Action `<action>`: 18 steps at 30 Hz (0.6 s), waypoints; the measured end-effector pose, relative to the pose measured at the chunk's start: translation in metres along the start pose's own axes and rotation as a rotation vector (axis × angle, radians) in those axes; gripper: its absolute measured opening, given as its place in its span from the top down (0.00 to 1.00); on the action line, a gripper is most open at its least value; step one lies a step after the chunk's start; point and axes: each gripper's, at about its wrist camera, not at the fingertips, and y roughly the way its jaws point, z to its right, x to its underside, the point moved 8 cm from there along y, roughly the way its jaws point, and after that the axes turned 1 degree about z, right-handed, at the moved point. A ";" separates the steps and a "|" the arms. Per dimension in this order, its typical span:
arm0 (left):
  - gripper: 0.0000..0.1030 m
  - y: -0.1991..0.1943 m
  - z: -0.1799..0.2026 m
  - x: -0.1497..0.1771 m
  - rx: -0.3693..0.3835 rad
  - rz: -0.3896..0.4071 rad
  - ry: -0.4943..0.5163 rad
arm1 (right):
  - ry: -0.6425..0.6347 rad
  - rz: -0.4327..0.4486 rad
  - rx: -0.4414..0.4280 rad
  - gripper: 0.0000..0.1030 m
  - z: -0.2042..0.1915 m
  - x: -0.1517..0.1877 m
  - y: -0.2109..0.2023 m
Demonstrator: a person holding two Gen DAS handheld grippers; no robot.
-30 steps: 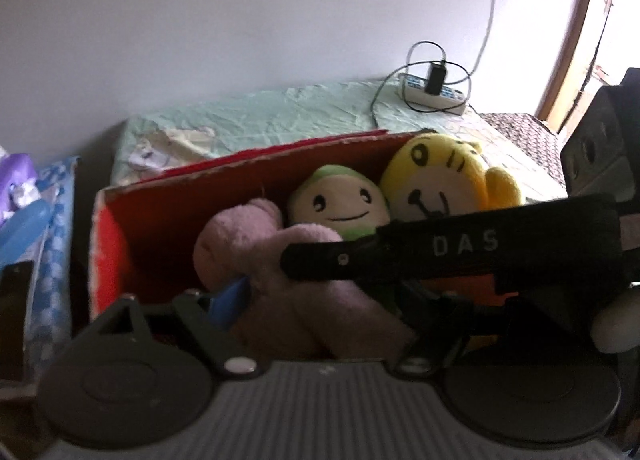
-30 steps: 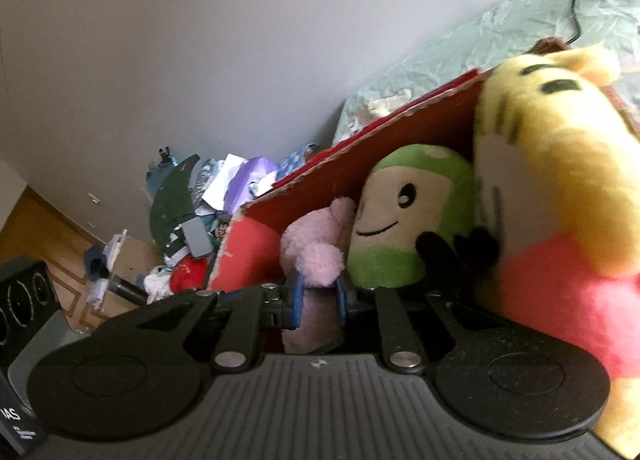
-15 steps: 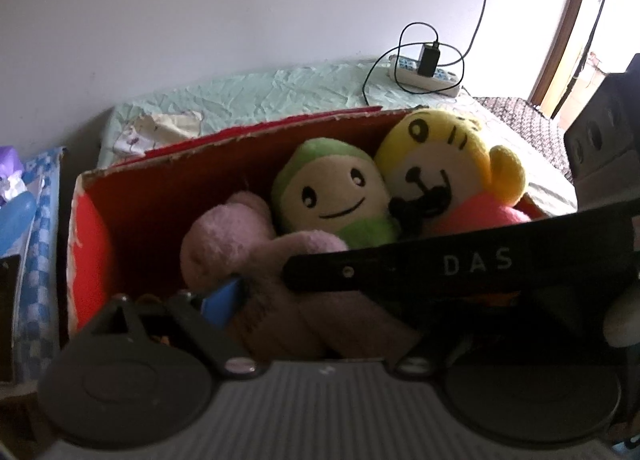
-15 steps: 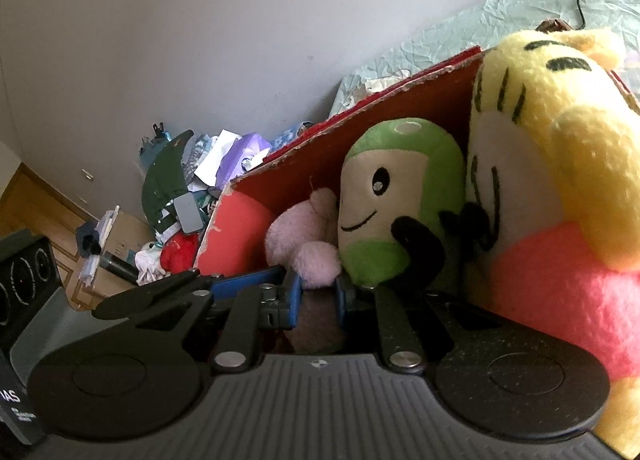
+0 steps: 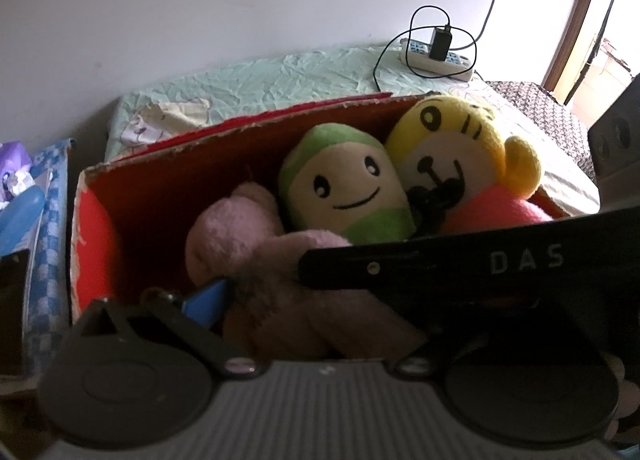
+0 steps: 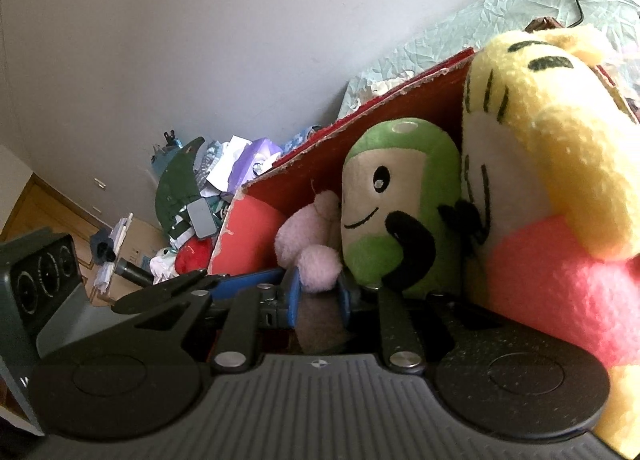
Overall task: Organize objects
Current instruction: 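Lower the pink bunny plush into the red box beside the green bean plush, then open the right gripper and withdraw it from the red box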
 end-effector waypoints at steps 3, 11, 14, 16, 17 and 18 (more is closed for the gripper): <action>0.01 0.000 0.001 0.000 -0.001 -0.005 0.009 | -0.008 0.000 0.007 0.80 0.000 0.000 -0.001; 0.00 0.001 0.000 0.000 0.001 -0.008 0.009 | -0.005 0.020 -0.017 0.80 -0.001 -0.003 -0.007; 0.01 0.001 0.000 0.000 -0.008 -0.006 0.021 | -0.004 0.026 -0.024 0.80 -0.002 -0.003 -0.008; 0.01 0.001 0.000 0.000 -0.009 -0.007 0.022 | 0.001 0.038 -0.052 0.77 -0.005 -0.005 -0.011; 0.01 0.001 -0.001 0.000 -0.010 -0.007 0.020 | -0.001 0.046 -0.063 0.76 -0.006 -0.005 -0.012; 0.01 0.001 0.000 0.000 -0.015 -0.007 0.022 | -0.006 0.051 -0.068 0.76 -0.007 -0.006 -0.013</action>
